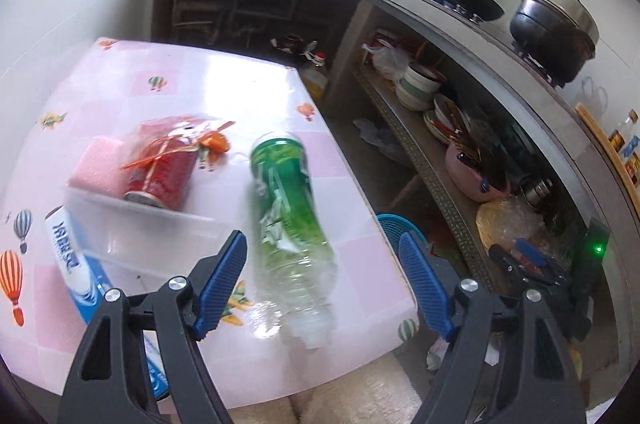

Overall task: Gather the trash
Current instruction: 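Move both grippers back over the table toward the remaining trash, then grasp the blue toothpaste box with the left gripper while the right gripper grasps the green bottle, then lift the toothpaste box and green bottle and carry them toward the wastebasket, then open both grippers over the blue wastebasket to drop the box and bottle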

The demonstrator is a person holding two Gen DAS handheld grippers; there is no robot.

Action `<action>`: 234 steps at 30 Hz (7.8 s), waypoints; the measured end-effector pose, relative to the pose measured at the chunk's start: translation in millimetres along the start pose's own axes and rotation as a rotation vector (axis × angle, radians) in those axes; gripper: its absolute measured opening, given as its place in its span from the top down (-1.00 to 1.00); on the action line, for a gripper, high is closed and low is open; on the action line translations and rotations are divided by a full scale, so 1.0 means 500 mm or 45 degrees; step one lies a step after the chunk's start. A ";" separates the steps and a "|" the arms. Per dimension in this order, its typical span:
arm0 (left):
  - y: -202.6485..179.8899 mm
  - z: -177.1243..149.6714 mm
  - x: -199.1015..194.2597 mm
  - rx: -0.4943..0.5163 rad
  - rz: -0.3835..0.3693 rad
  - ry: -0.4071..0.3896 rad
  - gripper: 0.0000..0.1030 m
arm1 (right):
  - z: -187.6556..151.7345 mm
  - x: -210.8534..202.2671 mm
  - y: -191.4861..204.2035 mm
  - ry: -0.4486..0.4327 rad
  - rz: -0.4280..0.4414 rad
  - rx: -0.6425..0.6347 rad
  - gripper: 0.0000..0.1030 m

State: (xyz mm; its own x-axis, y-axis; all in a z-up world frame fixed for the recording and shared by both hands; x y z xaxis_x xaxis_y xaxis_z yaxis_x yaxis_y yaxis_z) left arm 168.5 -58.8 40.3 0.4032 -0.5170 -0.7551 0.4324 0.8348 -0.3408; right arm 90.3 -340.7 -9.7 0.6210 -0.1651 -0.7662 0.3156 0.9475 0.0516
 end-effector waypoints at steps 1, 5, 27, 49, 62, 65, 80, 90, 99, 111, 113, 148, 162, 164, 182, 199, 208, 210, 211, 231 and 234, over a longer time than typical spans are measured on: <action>0.012 -0.003 -0.005 -0.015 0.002 -0.003 -0.48 | 0.004 -0.003 0.011 -0.007 -0.008 -0.016 -0.85; 0.059 -0.016 -0.028 -0.072 0.004 -0.024 -0.48 | 0.017 -0.008 0.061 -0.039 -0.057 -0.097 -0.85; 0.261 -0.114 -0.110 -0.333 0.081 -0.122 -0.50 | 0.012 -0.008 0.235 -0.024 0.186 -0.315 -0.85; 0.341 -0.127 0.044 -0.383 0.312 0.034 -0.38 | -0.005 0.032 0.279 0.193 0.431 -0.228 -0.85; 0.376 -0.164 0.032 -0.433 0.303 0.050 -0.07 | 0.012 0.187 0.330 0.526 0.677 0.023 -0.84; 0.384 -0.174 0.015 -0.428 0.351 0.046 -0.05 | 0.011 0.215 0.347 0.573 0.686 0.035 -0.76; 0.409 -0.181 0.004 -0.453 0.409 0.066 -0.05 | -0.008 0.244 0.367 0.673 0.712 0.022 -0.31; 0.409 -0.155 0.014 -0.424 0.467 0.067 -0.05 | -0.046 0.195 0.289 0.651 0.613 0.045 -0.31; 0.421 -0.136 0.039 -0.405 0.534 0.080 0.34 | -0.053 0.183 0.281 0.640 0.589 0.017 -0.31; 0.373 -0.208 0.003 -0.396 0.523 0.139 0.37 | -0.066 0.172 0.258 0.663 0.649 0.043 -0.31; 0.378 -0.205 0.002 -0.413 0.523 0.132 0.37 | -0.066 0.173 0.258 0.662 0.651 0.041 -0.31; 0.363 -0.212 -0.019 -0.391 0.602 0.052 0.37 | -0.060 0.186 0.231 0.659 0.729 0.146 -0.30; 0.359 -0.204 -0.048 -0.368 0.665 -0.004 0.37 | -0.057 0.180 0.234 0.644 0.729 0.147 -0.30; 0.357 -0.202 -0.055 -0.364 0.675 -0.016 0.37 | -0.055 0.178 0.232 0.641 0.731 0.145 -0.30; 0.258 -0.166 -0.165 -0.261 0.631 -0.201 0.37 | -0.037 0.133 0.214 0.561 0.791 0.171 -0.30; 0.024 -0.041 -0.123 0.059 0.269 -0.255 0.37 | -0.036 0.074 0.116 0.462 0.805 0.295 -0.30; -0.077 -0.014 -0.059 0.170 0.146 -0.191 0.37 | -0.043 0.068 0.057 0.430 0.798 0.380 -0.30; -0.096 -0.012 -0.043 0.188 0.123 -0.170 0.37 | -0.046 0.068 0.047 0.430 0.795 0.397 -0.30; -0.103 -0.011 -0.035 0.197 0.110 -0.159 0.37 | -0.048 0.068 0.042 0.430 0.795 0.404 -0.30; -0.285 -0.002 0.196 0.286 -0.225 0.210 0.38 | -0.128 0.088 -0.184 0.412 0.597 0.699 -0.30; -0.311 -0.008 0.249 0.287 -0.270 0.307 0.38 | -0.176 0.109 -0.252 0.457 0.508 0.806 -0.30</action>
State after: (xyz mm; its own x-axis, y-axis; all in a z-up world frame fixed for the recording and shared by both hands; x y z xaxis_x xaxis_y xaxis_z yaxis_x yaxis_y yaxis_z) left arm 148.4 -252.5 -2.8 0.0967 -0.5919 -0.8002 0.6627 0.6381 -0.3919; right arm 21.4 -444.8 -114.3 0.5391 0.3499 -0.7661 0.5308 0.5651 0.6316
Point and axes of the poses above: each gripper's, at about its wrist camera, not at the fingertips, and x roughly the way its jaws point, y to its left, z to its top, the point moved 4 cm from there along x, roughly the way its jaws point, and after that the axes turned 6 degrees about y, right-handed, at the moved point
